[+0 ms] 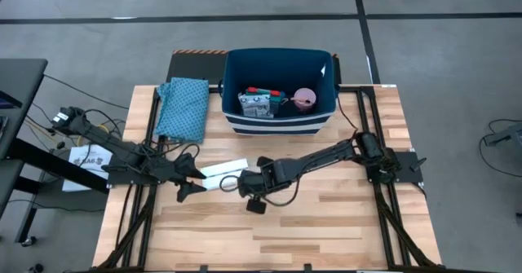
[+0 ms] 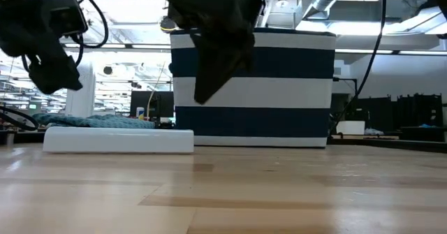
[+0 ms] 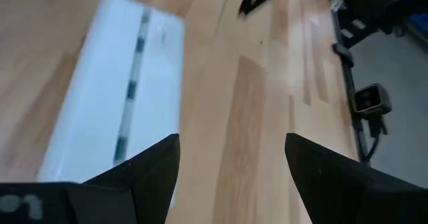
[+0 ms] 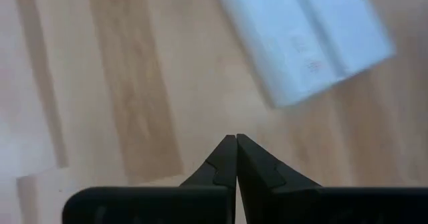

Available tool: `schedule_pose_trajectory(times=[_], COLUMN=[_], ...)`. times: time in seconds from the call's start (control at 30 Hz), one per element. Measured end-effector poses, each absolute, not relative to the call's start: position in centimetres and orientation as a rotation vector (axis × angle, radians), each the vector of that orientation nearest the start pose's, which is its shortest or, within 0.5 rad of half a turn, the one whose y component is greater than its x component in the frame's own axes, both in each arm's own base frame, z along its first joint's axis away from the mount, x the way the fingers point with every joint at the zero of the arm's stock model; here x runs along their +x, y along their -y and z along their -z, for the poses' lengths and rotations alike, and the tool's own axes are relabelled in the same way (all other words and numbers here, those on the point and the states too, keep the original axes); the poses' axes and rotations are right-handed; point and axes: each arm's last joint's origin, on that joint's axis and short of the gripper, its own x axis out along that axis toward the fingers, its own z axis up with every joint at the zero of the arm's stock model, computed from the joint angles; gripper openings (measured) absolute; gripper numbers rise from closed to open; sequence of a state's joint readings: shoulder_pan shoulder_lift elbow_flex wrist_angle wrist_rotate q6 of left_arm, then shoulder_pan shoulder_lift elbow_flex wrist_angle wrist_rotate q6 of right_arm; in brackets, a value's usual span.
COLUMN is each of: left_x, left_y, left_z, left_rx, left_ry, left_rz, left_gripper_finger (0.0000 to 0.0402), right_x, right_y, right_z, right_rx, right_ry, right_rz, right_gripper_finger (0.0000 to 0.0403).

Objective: Pick & place medical supplies in basket/bin
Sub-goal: Put the white pill organizer into the blue bin

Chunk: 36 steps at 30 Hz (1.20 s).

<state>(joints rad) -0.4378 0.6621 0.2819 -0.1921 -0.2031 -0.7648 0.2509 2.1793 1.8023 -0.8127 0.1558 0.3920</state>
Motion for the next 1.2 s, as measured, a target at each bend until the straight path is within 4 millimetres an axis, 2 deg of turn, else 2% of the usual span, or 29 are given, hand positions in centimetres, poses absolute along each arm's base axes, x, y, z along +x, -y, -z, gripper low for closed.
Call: schedule_pose_trajectory(times=[0.23,0.33,0.9,0.97,1.1,1.2], left_x=[11.9,11.6,12.7,12.8,12.9,12.7], left_y=[4.4,4.1,4.3,4.2,4.2,4.2], left_z=[-18.3,-18.5,-17.5,-17.4,-17.2,-16.9], left_rx=[-0.551,-0.551,-0.484,-0.472,-0.463,-0.471], left_ry=[-0.546,-0.523,-0.577,-0.574,-0.591,-0.628], left_rz=[-0.046,-0.059,-0.136,-0.165,-0.179,-0.184], left_gripper_finger=[0.0258,0.0258,0.0258,0.0258,0.0258,0.0258], right_x=[43.8,43.7,44.2,45.0,45.5,44.9], right_y=[-8.7,-8.2,-8.4,-8.6,-8.7,-8.7], right_z=[-21.3,-21.8,-21.5,-20.8,-19.3,-17.9], right_rx=[0.053,0.071,0.038,0.076,0.153,0.205], right_ry=[-1.185,-1.190,-1.159,-1.111,-1.042,-1.068], right_rz=[0.136,0.076,0.058,0.074,0.095,0.135], right_gripper_finger=[0.0000,0.0000,0.0000,0.0000,0.0000,0.0000])
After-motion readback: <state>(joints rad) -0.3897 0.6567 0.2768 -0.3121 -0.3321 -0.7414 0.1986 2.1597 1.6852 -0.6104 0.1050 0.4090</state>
